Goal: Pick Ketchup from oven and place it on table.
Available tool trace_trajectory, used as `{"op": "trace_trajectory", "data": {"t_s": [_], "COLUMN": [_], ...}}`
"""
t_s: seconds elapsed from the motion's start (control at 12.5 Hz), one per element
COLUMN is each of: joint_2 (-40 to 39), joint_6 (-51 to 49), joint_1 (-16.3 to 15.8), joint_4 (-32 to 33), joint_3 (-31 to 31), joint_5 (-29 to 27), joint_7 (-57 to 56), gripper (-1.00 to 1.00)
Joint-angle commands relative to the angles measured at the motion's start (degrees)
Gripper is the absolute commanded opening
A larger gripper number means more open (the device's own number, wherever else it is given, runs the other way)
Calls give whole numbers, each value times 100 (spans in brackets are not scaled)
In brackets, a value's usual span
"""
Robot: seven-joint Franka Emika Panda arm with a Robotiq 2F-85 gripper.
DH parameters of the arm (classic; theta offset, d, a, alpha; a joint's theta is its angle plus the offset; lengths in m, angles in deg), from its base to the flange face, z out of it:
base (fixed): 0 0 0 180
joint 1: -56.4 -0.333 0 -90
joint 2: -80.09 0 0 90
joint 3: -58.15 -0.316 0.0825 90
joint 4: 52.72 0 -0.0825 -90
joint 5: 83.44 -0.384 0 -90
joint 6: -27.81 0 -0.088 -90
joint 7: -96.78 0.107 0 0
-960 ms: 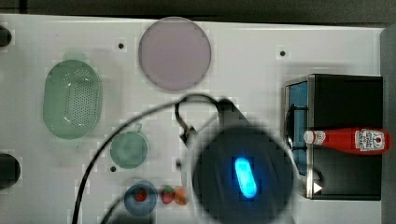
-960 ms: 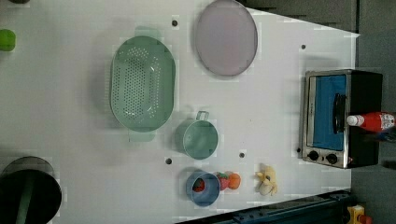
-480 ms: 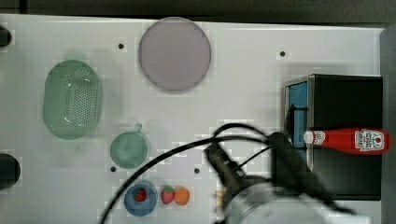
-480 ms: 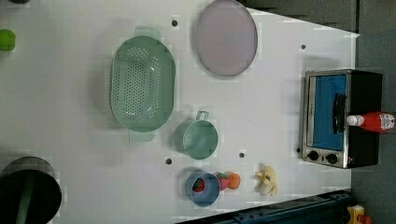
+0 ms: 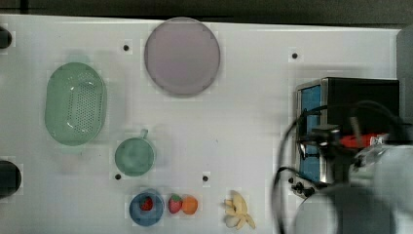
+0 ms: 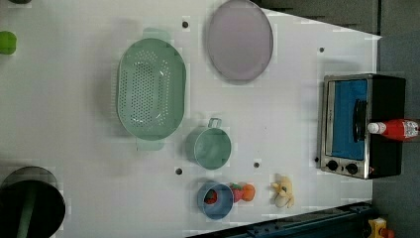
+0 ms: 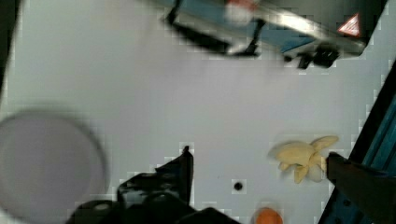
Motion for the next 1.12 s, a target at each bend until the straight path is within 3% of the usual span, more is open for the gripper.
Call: {"op": "trace_trajectory", "data": {"t_s": [0.08, 0.64, 1.12], "joint_2": [-198, -1729, -2645], "joint_6": [485, 2255, 2914], "joint_1": [7, 96, 249], "joint_4": [-150, -257, -315], "joint_3": [328, 1282, 1466], "joint_5": [36, 12, -912], "joint_7": [-133, -133, -132], "gripper": [100, 100, 100]}}
